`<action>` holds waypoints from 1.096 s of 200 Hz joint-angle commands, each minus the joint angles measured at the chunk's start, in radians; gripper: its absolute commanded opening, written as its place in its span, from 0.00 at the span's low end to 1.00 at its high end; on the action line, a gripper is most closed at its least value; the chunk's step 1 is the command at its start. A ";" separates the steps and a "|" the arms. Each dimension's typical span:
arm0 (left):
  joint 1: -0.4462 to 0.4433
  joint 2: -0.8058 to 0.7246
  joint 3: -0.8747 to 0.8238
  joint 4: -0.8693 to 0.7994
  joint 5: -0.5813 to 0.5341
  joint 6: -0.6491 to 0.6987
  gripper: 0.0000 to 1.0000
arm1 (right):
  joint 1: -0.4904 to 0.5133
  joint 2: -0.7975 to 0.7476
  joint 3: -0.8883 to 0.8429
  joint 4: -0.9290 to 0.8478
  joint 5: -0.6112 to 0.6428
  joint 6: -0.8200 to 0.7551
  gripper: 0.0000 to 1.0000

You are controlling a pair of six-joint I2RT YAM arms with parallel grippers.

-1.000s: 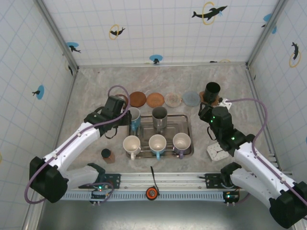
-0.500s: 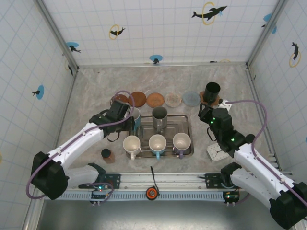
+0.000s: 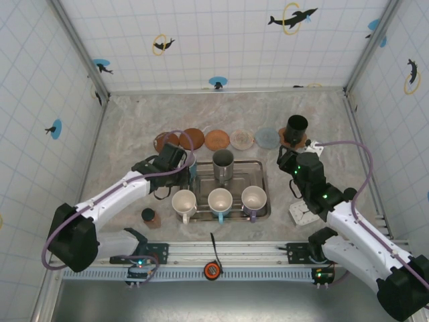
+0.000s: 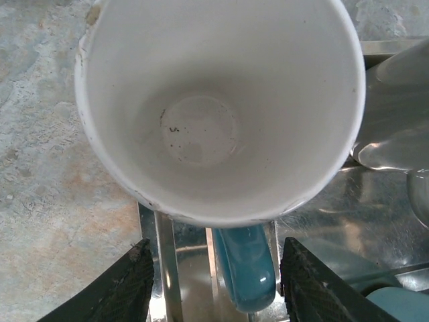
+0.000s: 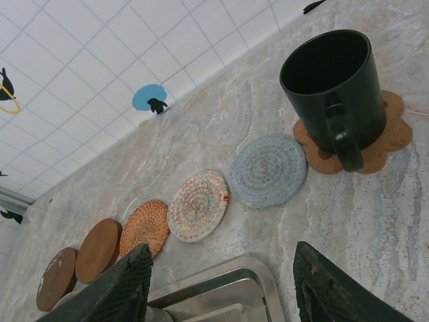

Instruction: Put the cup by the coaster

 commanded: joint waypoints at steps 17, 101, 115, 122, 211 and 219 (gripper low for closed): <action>-0.007 0.019 -0.007 0.031 -0.004 -0.013 0.48 | 0.007 -0.008 -0.019 0.048 0.020 0.010 0.58; -0.011 0.080 -0.009 0.055 -0.004 -0.012 0.35 | 0.007 -0.002 -0.023 0.053 0.026 0.009 0.59; -0.013 0.085 -0.008 0.060 -0.003 -0.014 0.34 | 0.007 -0.002 -0.026 0.053 0.026 0.009 0.59; -0.014 0.087 -0.008 0.061 -0.003 -0.014 0.33 | 0.007 -0.001 -0.026 0.054 0.026 0.009 0.59; -0.024 0.111 0.000 0.066 -0.003 -0.012 0.09 | 0.007 0.016 -0.024 0.059 0.021 0.013 0.59; -0.025 0.108 0.001 0.064 -0.005 -0.012 0.04 | 0.007 0.018 -0.024 0.060 0.021 0.013 0.59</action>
